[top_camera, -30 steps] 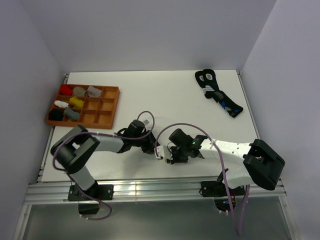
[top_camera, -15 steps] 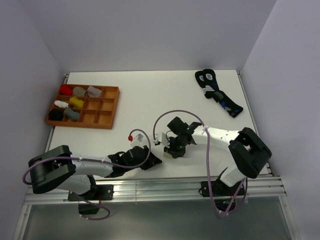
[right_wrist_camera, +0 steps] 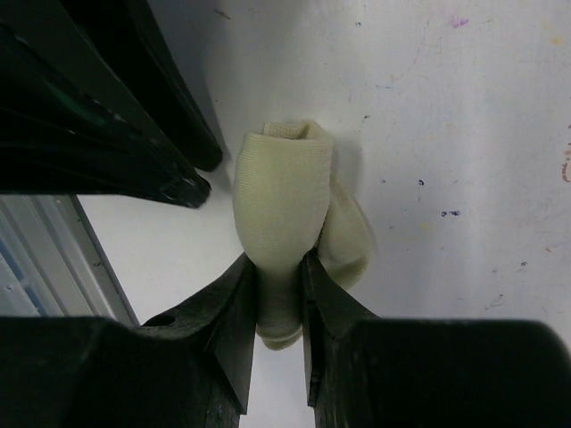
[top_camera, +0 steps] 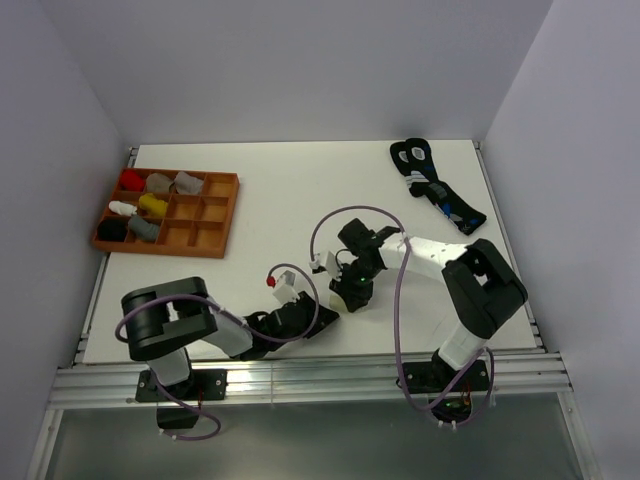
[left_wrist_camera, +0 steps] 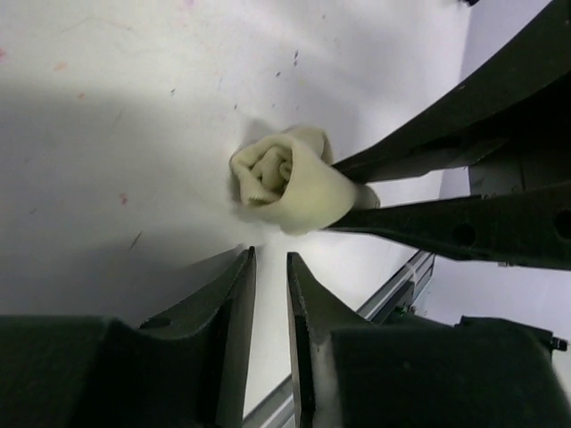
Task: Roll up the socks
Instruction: Pick up the sock at the center of the board.
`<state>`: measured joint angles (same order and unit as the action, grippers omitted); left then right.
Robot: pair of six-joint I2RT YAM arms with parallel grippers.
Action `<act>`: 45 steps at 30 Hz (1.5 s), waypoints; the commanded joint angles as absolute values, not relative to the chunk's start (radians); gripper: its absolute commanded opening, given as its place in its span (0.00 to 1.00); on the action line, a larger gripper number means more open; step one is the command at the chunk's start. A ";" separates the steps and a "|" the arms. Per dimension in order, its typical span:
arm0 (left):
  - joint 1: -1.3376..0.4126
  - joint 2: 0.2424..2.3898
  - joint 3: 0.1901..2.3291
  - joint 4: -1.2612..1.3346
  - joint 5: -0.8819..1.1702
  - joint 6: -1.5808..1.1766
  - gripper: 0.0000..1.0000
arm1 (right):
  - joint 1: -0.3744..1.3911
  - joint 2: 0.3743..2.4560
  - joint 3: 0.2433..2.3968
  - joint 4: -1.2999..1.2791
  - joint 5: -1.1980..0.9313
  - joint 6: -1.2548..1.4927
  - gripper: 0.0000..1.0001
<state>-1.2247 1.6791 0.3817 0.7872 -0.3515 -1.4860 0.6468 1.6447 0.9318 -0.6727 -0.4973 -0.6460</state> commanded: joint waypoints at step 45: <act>-1.244 1.645 0.380 1.122 -0.614 -1.562 0.45 | 0.603 1.483 1.164 -0.862 -0.657 -0.470 0.09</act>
